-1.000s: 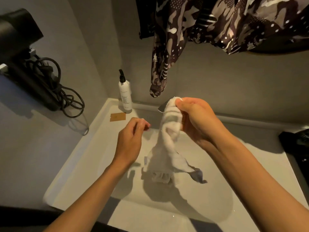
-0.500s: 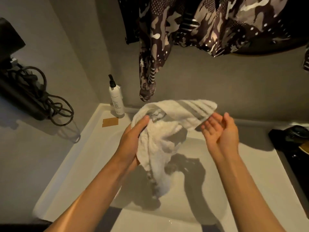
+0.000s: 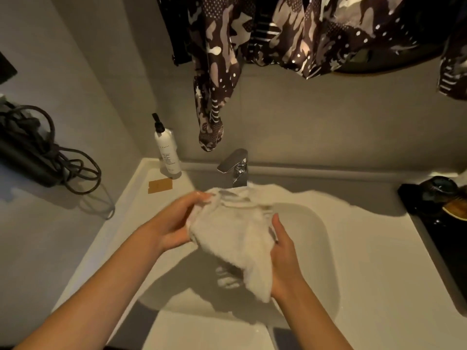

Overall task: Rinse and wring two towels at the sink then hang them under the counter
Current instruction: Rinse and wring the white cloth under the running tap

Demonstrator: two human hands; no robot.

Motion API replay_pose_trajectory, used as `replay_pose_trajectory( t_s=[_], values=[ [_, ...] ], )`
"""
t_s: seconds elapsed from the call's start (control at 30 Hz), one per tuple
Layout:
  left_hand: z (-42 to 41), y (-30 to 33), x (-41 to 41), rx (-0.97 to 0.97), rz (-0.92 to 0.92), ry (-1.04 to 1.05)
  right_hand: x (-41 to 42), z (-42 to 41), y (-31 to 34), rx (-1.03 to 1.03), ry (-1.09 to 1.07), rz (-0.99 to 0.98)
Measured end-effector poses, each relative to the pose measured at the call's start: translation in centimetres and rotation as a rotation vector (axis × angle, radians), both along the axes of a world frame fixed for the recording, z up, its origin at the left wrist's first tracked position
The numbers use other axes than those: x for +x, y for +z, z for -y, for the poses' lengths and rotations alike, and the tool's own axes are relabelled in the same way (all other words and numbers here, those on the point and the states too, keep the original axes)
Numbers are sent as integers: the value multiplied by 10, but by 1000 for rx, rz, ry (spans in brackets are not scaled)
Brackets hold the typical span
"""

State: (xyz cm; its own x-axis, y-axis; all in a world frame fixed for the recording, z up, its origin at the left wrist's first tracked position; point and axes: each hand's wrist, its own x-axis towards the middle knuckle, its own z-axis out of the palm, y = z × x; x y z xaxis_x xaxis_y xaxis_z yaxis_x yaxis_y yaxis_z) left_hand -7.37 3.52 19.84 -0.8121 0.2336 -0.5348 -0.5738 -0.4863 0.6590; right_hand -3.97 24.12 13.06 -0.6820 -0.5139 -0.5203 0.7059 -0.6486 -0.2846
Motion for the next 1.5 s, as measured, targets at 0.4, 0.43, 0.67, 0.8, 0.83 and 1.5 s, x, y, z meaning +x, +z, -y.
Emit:
replay_pose_trajectory(
  t_s=[0.4, 0.43, 0.67, 0.8, 0.83, 1.5],
  values=[
    [-20, -27, 62, -43, -22, 141, -1, -16, 29, 705, 103, -773],
    [-11, -28, 60, -144, -54, 138, -2, -23, 32, 798, 98, -785],
    [51, 6, 32, -759, -281, -11, -27, -64, 29, 526, -83, -247],
    [55, 13, 17, -777, -340, 18, -27, -70, 25, 287, -78, 52],
    [54, 11, 14, -772, -334, 54, -30, -72, 17, 319, -106, 59],
    [65, 2, -6, -508, -398, 364, -49, -102, 55, 901, -296, -534]
  ],
)
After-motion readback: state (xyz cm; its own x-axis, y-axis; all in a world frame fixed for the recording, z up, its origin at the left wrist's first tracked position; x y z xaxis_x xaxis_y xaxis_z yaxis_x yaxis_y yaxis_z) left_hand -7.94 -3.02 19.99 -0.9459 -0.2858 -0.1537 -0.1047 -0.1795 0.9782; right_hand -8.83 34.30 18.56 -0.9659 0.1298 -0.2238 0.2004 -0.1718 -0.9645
